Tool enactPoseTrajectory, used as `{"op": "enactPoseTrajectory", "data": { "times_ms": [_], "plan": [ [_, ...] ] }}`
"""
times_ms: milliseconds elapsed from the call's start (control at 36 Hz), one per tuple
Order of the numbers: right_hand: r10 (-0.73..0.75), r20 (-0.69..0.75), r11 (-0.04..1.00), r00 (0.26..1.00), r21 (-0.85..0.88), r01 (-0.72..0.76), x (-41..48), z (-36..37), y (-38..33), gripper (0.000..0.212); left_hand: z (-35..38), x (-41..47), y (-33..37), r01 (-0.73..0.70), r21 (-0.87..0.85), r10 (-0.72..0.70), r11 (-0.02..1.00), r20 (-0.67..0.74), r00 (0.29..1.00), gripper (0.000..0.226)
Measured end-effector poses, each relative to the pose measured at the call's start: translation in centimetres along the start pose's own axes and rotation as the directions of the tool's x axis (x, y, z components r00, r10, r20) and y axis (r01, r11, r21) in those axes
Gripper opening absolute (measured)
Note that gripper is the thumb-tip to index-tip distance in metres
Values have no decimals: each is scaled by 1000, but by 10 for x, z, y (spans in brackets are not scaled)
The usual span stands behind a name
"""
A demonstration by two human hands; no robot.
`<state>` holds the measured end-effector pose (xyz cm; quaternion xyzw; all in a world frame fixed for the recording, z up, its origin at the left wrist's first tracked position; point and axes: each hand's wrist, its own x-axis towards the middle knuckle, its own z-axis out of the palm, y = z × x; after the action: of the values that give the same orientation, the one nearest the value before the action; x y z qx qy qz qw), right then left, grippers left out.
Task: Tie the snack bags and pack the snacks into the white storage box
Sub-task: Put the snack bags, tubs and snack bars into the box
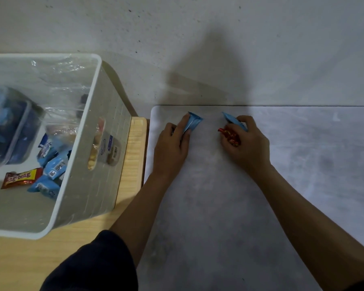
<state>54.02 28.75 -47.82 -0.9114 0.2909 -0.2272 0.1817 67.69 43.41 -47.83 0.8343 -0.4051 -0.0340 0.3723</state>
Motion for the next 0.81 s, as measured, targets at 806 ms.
{"op": "enactPoseTrajectory", "data": {
  "times_ms": [806],
  "plan": [
    [298, -478, 945, 827, 267, -187, -57, -102, -146, 18, -132, -13, 92, -203, -483, 203, 852, -52, 978, 44]
  ]
}}
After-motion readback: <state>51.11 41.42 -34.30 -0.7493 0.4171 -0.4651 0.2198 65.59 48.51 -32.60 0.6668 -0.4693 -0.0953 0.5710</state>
